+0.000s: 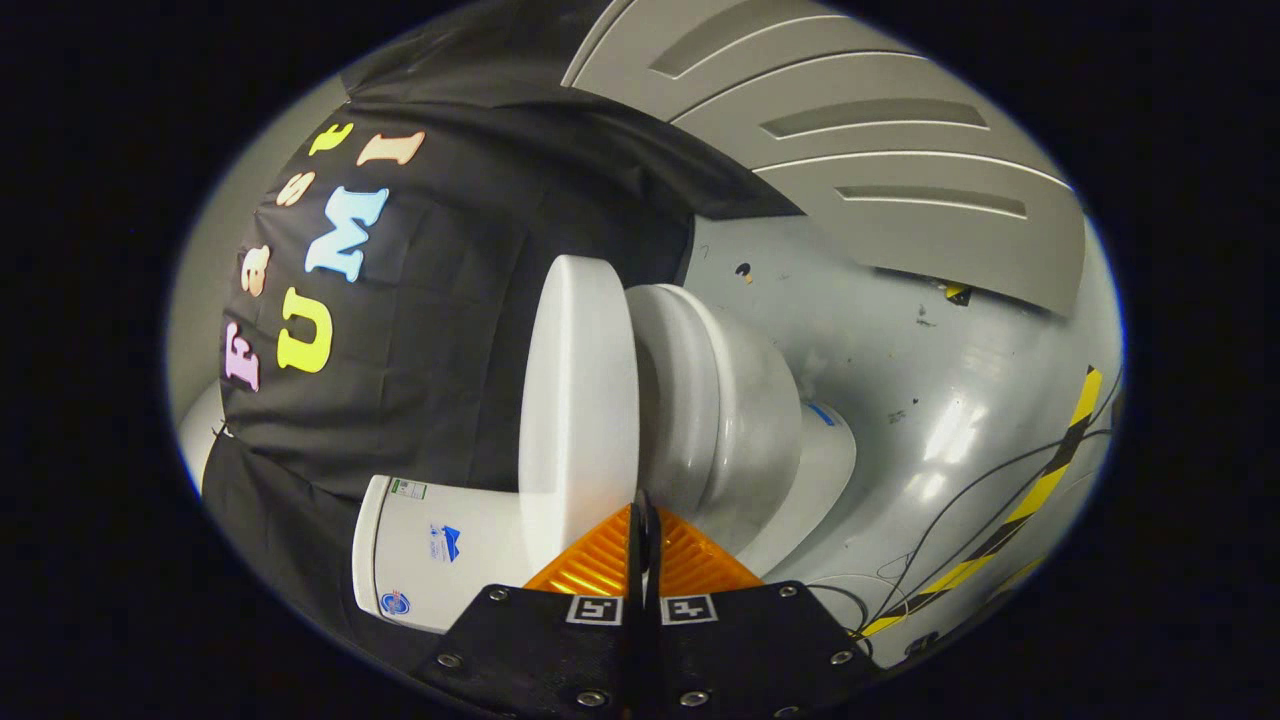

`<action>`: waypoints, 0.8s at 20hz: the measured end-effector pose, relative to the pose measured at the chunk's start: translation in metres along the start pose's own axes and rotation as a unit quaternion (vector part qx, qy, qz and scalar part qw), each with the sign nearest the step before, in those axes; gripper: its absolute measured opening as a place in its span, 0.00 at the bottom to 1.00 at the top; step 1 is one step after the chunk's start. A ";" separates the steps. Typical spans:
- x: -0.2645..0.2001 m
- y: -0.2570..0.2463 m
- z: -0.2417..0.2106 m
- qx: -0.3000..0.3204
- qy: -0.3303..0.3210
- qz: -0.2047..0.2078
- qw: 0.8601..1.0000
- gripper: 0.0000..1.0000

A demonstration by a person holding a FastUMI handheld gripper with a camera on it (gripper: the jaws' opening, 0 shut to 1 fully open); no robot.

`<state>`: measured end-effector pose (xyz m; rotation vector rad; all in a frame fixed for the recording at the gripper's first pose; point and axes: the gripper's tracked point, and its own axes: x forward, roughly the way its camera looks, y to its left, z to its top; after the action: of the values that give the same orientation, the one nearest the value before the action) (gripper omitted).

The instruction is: Open the toilet lid.

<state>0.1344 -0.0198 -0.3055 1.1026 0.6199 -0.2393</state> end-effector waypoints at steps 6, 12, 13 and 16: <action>-0.010 0.019 0.001 -0.027 -0.011 -0.010 1.000 0.00; -0.023 0.056 0.000 -0.080 -0.030 -0.007 0.996 0.00; -0.026 0.063 -0.002 -0.092 -0.035 -0.003 0.995 0.00; -0.031 0.081 -0.003 -0.116 -0.046 -0.003 0.992 0.00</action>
<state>0.1464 0.0151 -0.2269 0.8611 0.5536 -0.2156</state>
